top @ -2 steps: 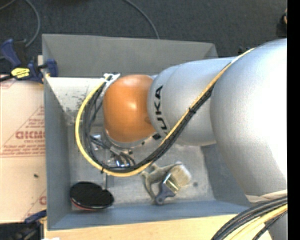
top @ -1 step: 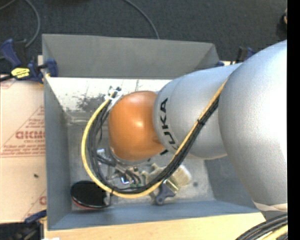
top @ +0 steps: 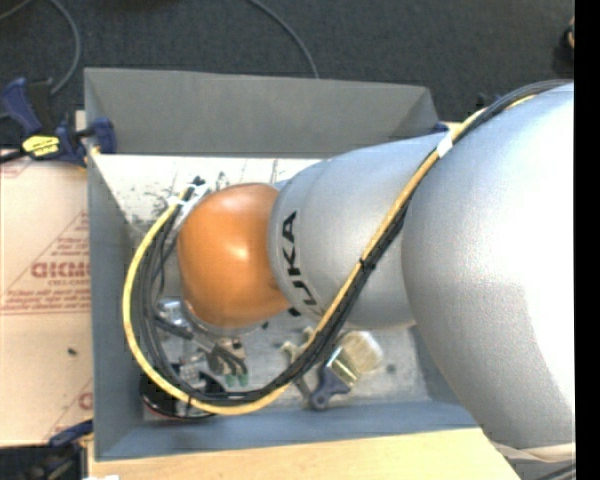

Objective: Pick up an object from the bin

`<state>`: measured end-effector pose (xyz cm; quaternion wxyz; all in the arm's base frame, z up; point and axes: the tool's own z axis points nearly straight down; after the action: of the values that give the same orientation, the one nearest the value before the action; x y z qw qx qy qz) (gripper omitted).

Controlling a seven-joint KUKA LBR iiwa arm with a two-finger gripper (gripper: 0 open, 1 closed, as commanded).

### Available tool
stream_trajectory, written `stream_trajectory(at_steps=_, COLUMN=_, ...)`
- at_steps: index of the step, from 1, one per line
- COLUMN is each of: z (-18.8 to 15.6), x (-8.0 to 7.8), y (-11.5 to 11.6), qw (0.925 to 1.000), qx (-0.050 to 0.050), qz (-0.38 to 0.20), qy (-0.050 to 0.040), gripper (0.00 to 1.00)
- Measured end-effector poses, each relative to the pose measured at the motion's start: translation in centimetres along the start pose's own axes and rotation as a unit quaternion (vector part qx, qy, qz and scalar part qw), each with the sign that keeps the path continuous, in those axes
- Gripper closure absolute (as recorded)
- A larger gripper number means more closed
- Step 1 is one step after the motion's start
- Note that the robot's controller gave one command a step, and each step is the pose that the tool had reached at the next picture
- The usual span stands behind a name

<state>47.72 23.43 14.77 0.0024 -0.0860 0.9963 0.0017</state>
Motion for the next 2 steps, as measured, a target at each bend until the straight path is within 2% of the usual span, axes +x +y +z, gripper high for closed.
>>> stream_trajectory(at_steps=1, z=7.6, x=-0.3, y=0.1, qw=0.9998, qx=-0.002, qz=0.018, qy=-0.0069, gripper=0.00)
stream_trajectory(at_steps=2, z=7.8, x=-1.4, y=0.1, qw=0.9931, qx=-0.001, qz=0.117, qy=-0.0017, gripper=1.00)
